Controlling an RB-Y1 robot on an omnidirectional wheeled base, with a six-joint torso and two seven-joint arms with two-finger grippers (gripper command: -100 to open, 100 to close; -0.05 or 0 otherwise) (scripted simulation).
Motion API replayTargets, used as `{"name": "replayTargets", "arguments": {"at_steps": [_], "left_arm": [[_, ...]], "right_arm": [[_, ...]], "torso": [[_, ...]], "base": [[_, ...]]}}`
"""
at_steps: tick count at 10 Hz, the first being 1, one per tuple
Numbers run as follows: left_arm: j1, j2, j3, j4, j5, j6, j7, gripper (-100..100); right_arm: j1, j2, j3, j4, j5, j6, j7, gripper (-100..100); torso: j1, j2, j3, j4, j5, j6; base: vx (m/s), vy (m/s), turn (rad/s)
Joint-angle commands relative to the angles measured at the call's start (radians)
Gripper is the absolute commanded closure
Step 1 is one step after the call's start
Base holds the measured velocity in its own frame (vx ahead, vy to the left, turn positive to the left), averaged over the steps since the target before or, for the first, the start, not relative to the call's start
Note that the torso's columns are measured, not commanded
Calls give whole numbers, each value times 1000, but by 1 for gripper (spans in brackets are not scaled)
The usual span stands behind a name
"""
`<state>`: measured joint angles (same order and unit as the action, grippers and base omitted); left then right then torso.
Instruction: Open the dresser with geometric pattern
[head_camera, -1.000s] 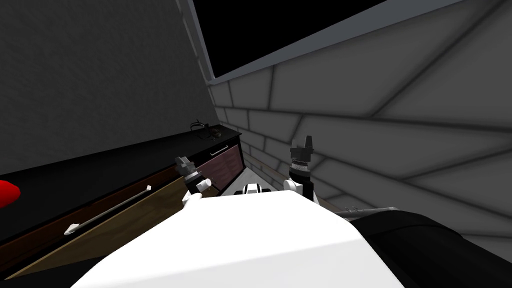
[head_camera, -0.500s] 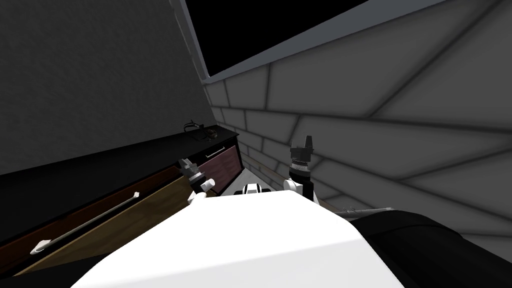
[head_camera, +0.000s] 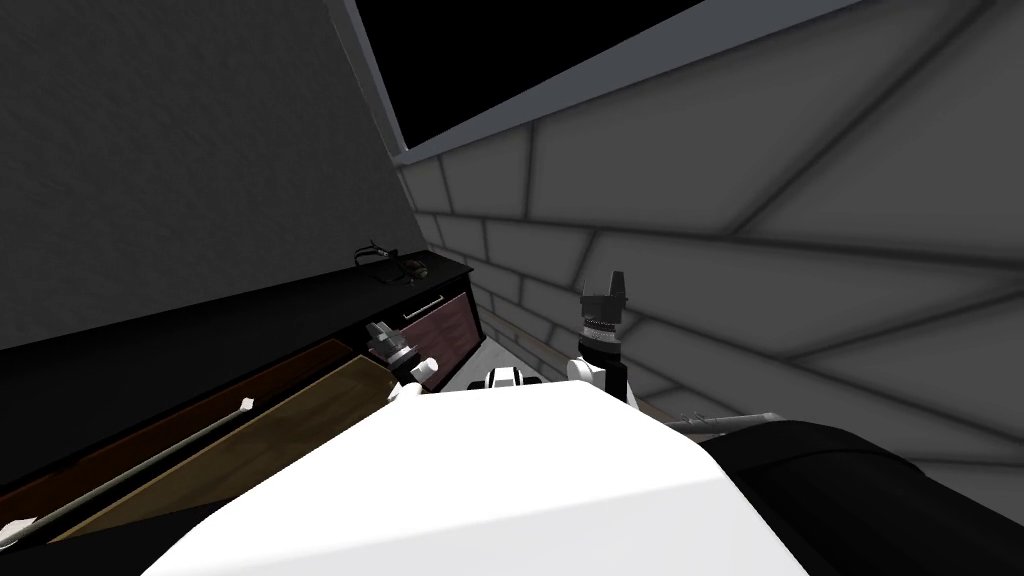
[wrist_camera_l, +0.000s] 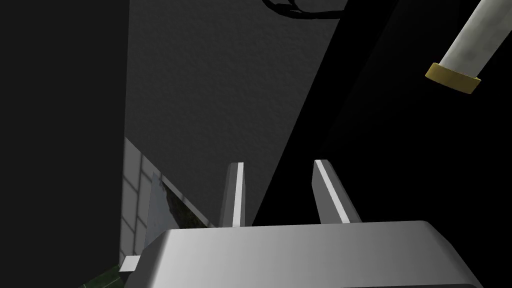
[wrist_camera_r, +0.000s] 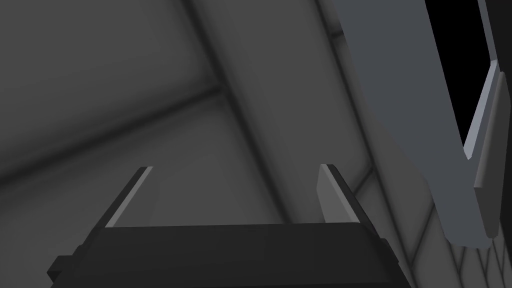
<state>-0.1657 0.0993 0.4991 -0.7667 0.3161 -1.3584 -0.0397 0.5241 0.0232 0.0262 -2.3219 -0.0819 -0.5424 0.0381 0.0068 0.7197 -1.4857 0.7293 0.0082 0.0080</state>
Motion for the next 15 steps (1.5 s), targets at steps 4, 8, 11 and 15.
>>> {"name": "replayTargets", "arguments": {"at_steps": [4,8,11,15], "left_arm": [[-27,-103,17,72,9,-25,4,-100],[-60,-123,21,74,13,6,-10,-100],[-91,-110,21,64,15,46,-25,-100],[-42,-130,21,81,11,-19,-1,100]], "right_arm": [[0,0,0,0,0,0,0,0],[0,0,0,0,0,0,0,0],[0,0,0,0,0,0,0,0],[0,0,0,0,0,0,0,0]], "torso": [[3,5,2,4,-2,-3],[-8,22,12,10,-9,-8],[-6,19,10,9,-8,-8],[-9,19,11,10,-10,-9]], "base": [[22,-18,-32],[20,0,11],[-20,12,40],[13,-7,-41]]}}
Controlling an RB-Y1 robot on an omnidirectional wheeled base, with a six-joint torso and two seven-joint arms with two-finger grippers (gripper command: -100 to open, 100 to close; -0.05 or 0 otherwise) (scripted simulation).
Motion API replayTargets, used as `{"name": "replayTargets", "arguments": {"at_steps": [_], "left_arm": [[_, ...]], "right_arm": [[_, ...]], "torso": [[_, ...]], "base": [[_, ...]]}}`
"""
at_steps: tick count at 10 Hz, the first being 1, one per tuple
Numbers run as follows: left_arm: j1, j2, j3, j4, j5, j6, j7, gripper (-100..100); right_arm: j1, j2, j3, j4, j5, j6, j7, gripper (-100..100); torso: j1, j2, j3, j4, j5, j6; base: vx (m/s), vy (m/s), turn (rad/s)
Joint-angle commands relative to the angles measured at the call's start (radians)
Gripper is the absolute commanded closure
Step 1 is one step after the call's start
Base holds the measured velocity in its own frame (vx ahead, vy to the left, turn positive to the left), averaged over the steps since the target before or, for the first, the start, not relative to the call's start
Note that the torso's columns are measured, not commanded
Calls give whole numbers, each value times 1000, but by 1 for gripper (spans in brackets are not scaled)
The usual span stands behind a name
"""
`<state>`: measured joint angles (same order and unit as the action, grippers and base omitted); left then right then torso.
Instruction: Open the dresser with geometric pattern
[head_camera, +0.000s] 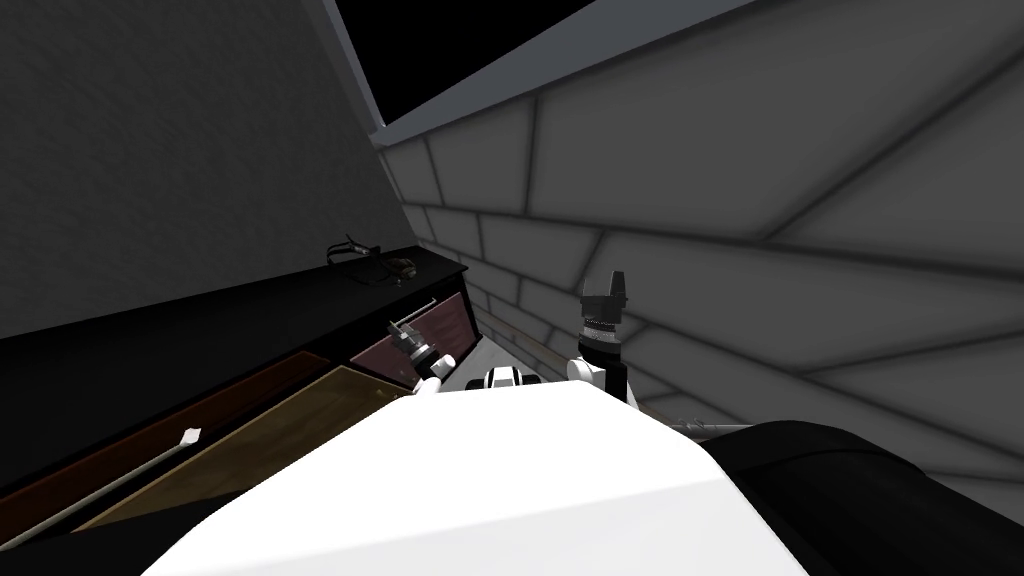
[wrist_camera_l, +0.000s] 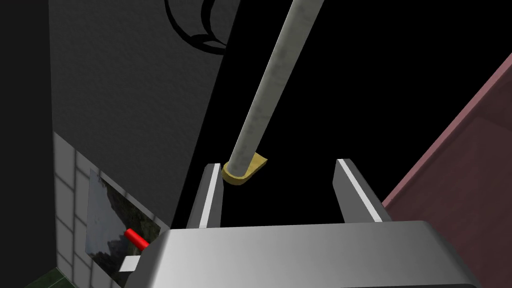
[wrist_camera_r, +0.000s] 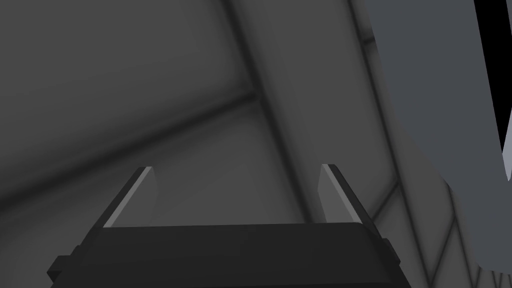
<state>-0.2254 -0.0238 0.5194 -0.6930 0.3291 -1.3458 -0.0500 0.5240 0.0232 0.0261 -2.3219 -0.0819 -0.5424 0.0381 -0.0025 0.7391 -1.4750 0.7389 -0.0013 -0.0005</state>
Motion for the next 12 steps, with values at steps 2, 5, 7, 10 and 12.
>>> {"name": "replayTargets", "arguments": {"at_steps": [2,5,7,10,12], "left_arm": [[8,-7,-35,-4,-10,-1,14,100],[4,-13,-89,-26,-24,35,25,100],[2,-17,-126,-41,-33,58,32,100],[-1,-23,-180,-62,-47,94,42,100],[-9,-22,-178,-93,-47,162,27,-100]], "right_arm": [[0,0,0,0,0,0,0,0],[0,0,0,0,0,0,0,0],[3,0,1,2,0,0,0,0],[10,-1,4,7,1,2,-1,0],[14,-2,8,12,2,3,-1,0]], "torso": [[3,-1,-1,-1,1,1],[1,4,2,1,0,-3],[1,4,-1,5,-2,-6],[0,4,-1,7,-3,-8],[0,5,0,7,-3,-5]], "base": [[8,-35,184],[-14,-116,293],[-30,-100,269],[-37,-89,256],[-22,-22,52]]}}
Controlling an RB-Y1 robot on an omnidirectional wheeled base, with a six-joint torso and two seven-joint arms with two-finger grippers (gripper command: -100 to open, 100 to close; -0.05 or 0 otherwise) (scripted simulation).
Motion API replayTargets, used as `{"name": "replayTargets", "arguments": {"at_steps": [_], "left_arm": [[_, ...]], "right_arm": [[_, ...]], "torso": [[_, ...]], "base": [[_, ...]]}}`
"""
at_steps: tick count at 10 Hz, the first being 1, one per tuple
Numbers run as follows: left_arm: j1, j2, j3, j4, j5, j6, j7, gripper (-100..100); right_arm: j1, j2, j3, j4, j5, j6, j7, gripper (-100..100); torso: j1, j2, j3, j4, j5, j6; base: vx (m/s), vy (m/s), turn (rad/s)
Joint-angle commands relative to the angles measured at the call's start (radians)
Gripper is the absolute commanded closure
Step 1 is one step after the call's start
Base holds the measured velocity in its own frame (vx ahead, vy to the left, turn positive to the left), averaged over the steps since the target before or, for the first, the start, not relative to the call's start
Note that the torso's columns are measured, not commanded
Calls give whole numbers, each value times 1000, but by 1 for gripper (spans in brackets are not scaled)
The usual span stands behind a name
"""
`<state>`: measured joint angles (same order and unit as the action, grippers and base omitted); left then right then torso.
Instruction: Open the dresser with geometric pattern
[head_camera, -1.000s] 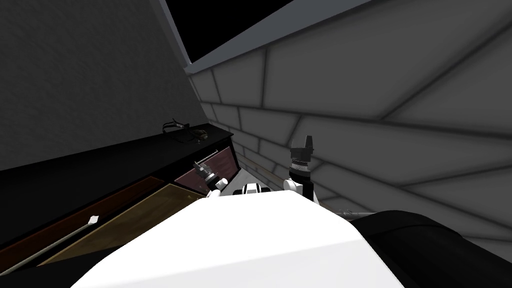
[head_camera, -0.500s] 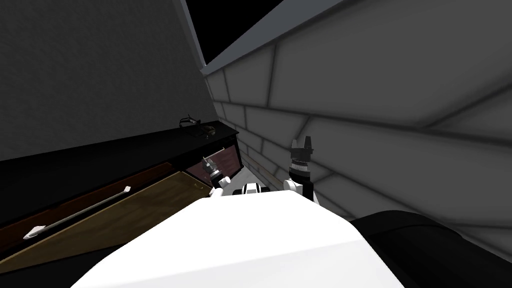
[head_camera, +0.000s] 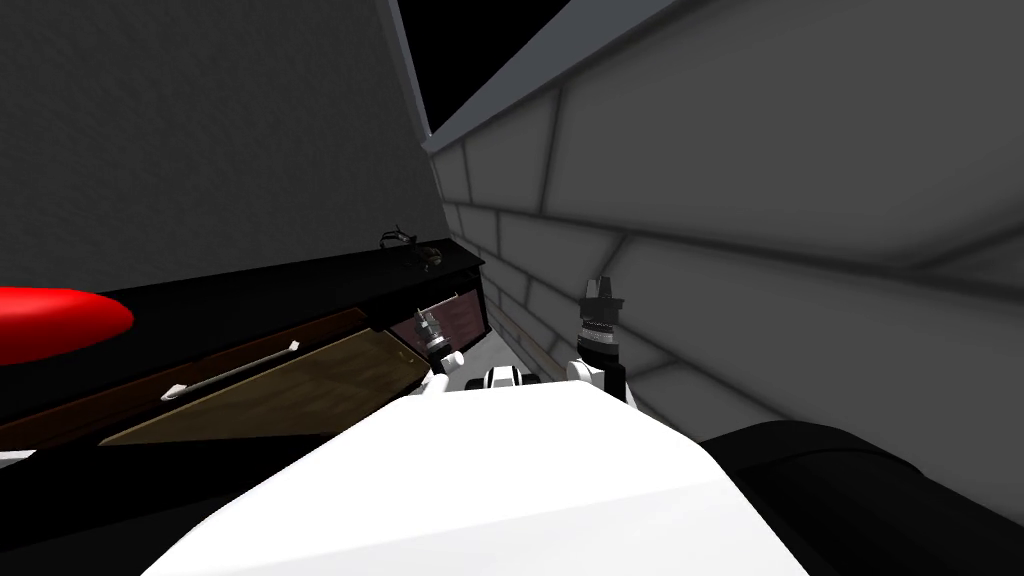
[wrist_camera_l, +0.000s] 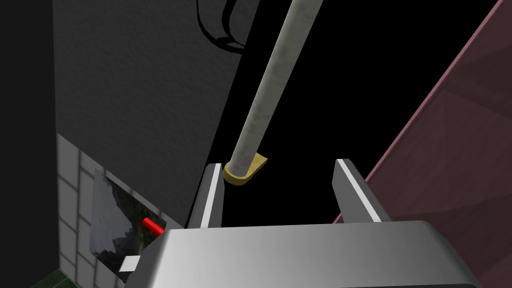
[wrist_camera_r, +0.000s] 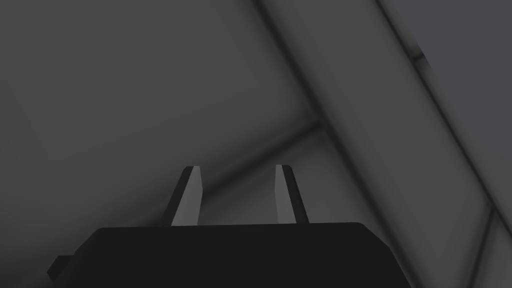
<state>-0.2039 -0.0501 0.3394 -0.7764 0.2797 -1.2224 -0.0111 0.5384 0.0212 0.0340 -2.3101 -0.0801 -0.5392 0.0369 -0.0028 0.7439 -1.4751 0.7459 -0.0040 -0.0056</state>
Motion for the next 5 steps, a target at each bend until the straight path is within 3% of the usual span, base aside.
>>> {"name": "replayTargets", "arguments": {"at_steps": [1,4,5], "left_arm": [[-45,7,4,-15,4,57,-17,-100],[-61,10,5,-20,5,77,-23,-100],[-91,14,7,-30,8,115,-35,-100]], "right_arm": [[0,0,0,0,0,0,0,0],[0,0,0,0,0,0,0,0],[0,0,0,0,0,0,0,0]], "torso": [[1,-1,1,-4,2,4],[0,-2,1,-3,1,4],[-1,-2,1,-3,0,5]], "base": [[-64,-13,77],[-47,-19,22],[-35,-18,79]]}}
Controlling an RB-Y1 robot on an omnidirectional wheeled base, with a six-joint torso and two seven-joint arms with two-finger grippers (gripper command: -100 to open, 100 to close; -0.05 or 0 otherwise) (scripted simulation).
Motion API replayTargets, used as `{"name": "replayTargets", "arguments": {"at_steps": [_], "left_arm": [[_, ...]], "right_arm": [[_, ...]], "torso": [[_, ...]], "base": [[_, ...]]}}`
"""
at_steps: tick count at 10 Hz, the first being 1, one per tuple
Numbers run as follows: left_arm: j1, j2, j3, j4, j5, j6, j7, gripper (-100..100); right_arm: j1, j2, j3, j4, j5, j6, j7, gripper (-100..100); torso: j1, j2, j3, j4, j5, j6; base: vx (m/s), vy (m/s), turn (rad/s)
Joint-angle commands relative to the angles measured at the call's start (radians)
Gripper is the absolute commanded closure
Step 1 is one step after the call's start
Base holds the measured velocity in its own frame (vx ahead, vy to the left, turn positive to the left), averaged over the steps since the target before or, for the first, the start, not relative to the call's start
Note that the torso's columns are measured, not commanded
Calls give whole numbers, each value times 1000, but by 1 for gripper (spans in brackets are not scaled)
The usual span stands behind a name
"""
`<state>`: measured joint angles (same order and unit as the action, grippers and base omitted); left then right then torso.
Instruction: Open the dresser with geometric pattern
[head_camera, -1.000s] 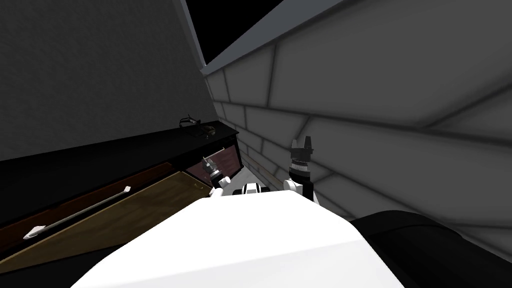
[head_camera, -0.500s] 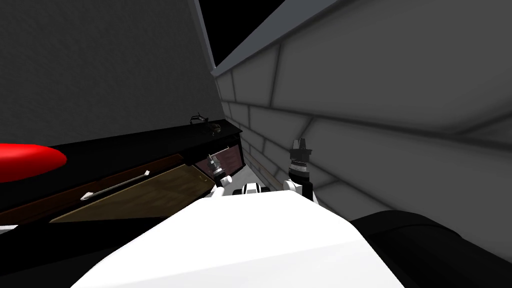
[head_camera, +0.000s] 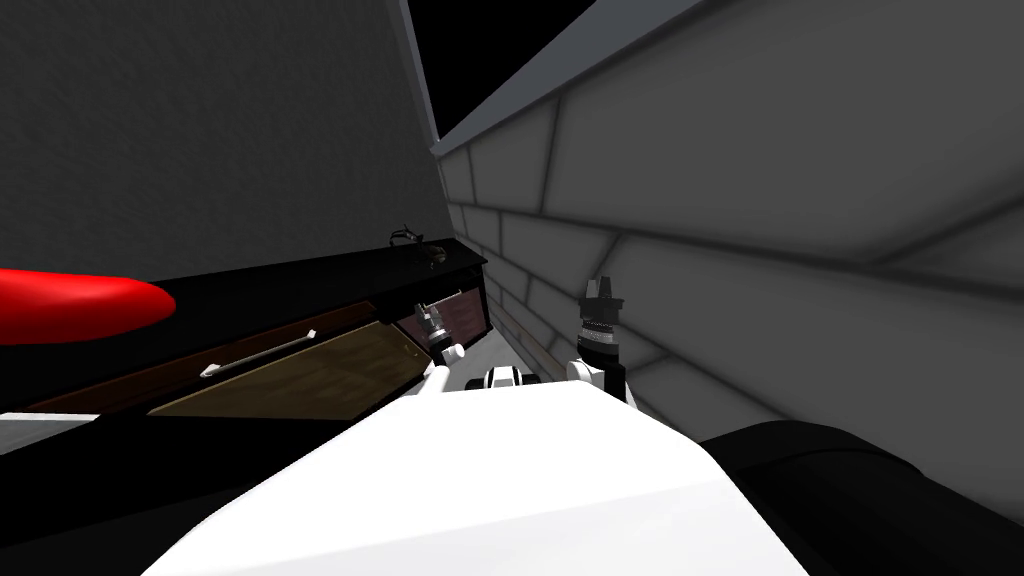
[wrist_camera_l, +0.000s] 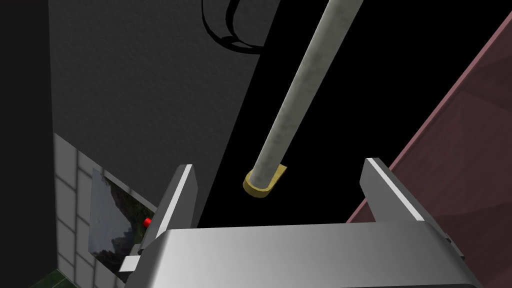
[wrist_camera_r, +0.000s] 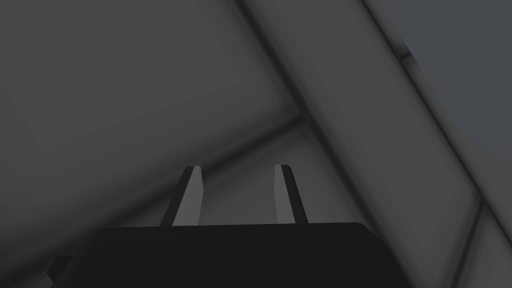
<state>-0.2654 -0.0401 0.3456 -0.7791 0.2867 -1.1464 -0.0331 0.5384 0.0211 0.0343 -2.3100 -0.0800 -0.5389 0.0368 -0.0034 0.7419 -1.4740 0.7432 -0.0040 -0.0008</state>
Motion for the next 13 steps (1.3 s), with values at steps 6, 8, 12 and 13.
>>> {"name": "replayTargets", "arguments": {"at_steps": [6,8,12,13], "left_arm": [[-90,14,5,-47,7,115,-36,-100],[-60,7,6,-35,8,128,-32,0],[-49,1,7,-22,10,141,-33,0],[-47,1,7,-20,10,142,-33,0]], "right_arm": [[0,0,0,0,0,0,0,0],[0,0,0,0,0,0,0,0],[0,0,0,0,0,0,0,0],[0,0,0,0,0,0,0,0]], "torso": [[-5,9,5,8,-5,2],[-5,10,7,7,-4,-1],[2,0,0,-1,1,0],[2,-1,0,-2,2,0]], "base": [[-40,-12,38],[-6,-1,0],[0,0,0],[0,0,0]]}}
